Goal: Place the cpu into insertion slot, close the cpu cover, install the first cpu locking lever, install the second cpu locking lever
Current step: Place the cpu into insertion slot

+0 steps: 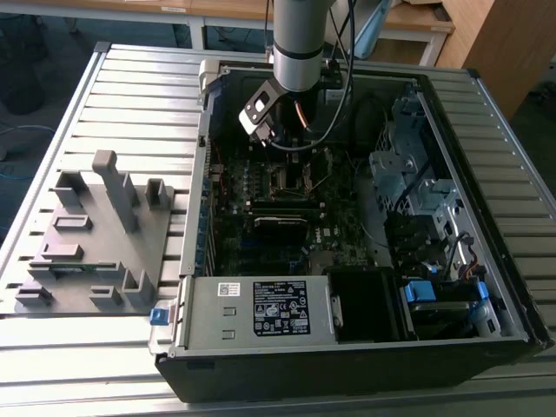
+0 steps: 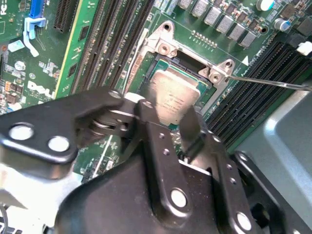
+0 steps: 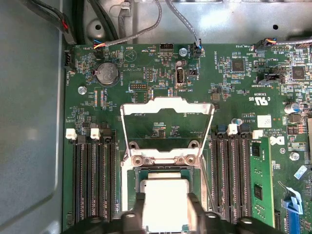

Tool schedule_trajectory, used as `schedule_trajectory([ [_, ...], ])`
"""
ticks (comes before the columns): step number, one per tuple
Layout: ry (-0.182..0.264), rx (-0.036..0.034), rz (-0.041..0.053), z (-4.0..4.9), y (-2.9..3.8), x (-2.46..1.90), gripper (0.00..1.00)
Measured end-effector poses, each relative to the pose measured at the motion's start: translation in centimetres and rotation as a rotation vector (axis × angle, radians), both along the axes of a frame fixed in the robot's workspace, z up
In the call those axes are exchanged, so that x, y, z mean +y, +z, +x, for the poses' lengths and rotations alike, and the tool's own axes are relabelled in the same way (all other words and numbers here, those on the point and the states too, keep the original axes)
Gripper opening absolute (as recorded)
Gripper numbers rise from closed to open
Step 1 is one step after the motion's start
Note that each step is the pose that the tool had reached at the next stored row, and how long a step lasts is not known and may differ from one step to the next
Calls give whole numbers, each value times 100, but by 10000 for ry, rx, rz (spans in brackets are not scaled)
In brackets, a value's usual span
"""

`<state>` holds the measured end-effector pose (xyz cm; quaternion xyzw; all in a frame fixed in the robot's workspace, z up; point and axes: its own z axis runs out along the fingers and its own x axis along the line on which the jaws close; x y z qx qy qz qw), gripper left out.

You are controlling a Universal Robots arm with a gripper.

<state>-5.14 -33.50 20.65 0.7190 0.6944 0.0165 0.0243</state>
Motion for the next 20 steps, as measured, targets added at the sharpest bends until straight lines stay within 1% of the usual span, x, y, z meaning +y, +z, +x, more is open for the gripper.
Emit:
schedule_trajectory([
  [1, 0, 0, 0, 0, 0, 0, 48],
  [3, 0, 0, 0, 0, 1, 0, 36],
  [4, 0, 0, 0, 0, 1, 0, 36],
  [6, 0, 0, 0, 0, 1, 0, 24],
  [7, 0, 0, -1, 0, 2, 0, 24],
  [9, 0, 0, 0, 0, 2, 0, 13],
  [10, 0, 0, 0, 0, 2, 0, 13],
  [11, 0, 0, 0, 0, 3, 0, 10],
  [20, 0, 2, -3, 0, 11, 0, 10],
])
